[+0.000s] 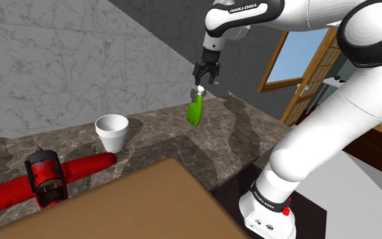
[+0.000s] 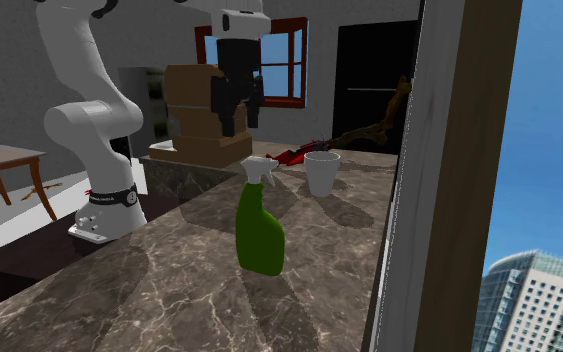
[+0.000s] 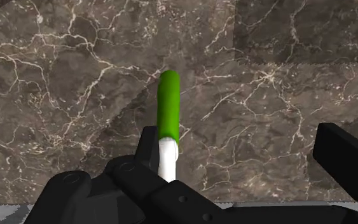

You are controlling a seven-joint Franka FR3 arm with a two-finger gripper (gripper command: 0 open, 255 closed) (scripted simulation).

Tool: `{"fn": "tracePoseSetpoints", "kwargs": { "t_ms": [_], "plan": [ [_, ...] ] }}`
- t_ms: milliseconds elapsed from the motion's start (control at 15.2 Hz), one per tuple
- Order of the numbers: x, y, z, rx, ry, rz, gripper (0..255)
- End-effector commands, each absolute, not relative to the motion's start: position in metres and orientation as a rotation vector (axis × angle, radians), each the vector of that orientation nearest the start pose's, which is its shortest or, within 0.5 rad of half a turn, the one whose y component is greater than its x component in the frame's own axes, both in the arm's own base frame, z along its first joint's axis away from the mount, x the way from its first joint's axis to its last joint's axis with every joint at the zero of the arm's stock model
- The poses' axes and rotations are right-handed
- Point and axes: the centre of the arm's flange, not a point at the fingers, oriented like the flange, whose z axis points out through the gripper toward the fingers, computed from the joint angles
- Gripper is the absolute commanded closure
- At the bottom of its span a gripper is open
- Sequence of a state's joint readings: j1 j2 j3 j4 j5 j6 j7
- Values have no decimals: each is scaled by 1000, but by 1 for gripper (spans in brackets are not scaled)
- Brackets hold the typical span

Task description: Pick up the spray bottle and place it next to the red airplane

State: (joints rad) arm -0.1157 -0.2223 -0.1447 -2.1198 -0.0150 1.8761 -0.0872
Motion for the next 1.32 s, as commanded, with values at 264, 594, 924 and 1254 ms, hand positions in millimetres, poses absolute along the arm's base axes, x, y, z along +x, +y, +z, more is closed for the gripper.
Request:
{"fn": "tracePoseSetpoints", "kwargs": {
  "t_ms": [264, 594, 924, 1254],
  "plan": [
    [513, -179, 481, -3117, 314, 41, 0],
    [512, -178, 455, -3117, 314, 41, 0],
    [512, -178, 442, -3117, 314, 41, 0],
    [512, -178, 442, -3117, 314, 41, 0]
  ]
}}
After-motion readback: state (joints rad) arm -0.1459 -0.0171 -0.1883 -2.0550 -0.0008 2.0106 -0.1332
